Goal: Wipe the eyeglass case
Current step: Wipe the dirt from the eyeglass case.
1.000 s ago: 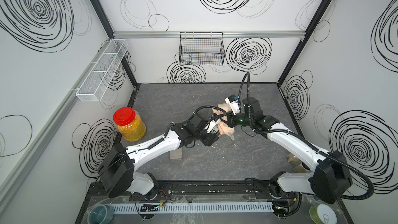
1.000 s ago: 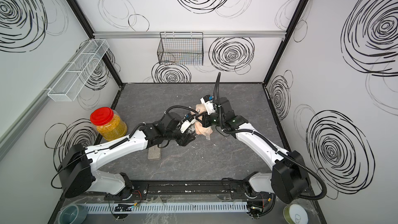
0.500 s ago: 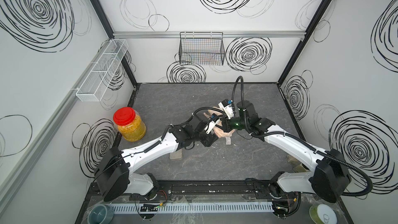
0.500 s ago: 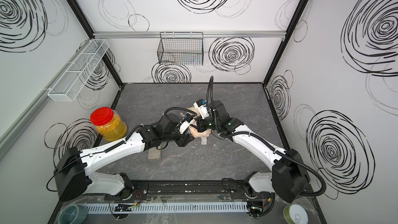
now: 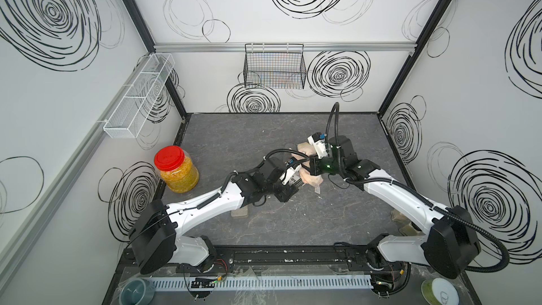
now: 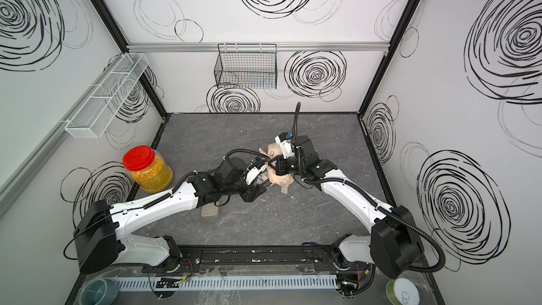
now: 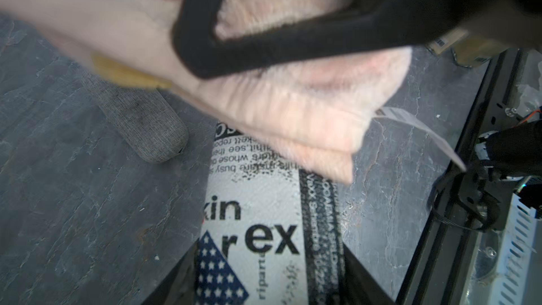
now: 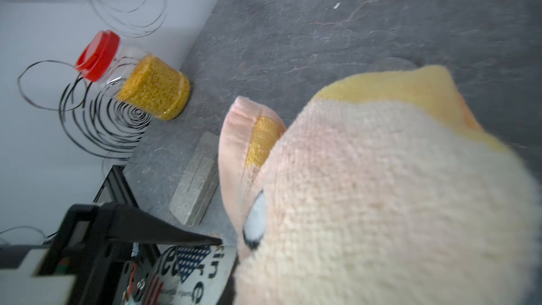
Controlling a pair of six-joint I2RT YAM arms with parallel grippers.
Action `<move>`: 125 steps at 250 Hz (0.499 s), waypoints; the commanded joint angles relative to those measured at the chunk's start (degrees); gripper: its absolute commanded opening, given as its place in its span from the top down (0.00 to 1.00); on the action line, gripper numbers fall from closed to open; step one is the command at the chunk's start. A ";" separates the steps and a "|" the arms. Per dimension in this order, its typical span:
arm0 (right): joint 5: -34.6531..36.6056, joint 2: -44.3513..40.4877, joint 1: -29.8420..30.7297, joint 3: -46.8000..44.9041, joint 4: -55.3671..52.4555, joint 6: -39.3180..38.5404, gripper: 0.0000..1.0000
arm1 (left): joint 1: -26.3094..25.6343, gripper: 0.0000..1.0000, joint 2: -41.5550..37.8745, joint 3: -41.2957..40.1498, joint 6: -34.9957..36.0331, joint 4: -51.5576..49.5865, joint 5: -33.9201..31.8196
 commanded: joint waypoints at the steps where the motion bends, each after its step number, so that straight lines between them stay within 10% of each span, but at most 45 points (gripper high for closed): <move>1: -10.08 -1.72 2.23 -1.49 3.44 -0.86 0.98 | -0.35 0.38 -0.72 0.62 -0.32 8.56 -0.13; 80: 9.15 -0.20 -4.42 1.16 -6.84 2.62 0.99 | -0.49 0.38 -2.23 -0.60 -0.93 9.48 -0.75; 125: -0.40 -0.96 -1.43 0.83 -3.10 0.34 0.98 | -0.48 0.38 -2.44 -1.07 -1.35 10.02 -0.36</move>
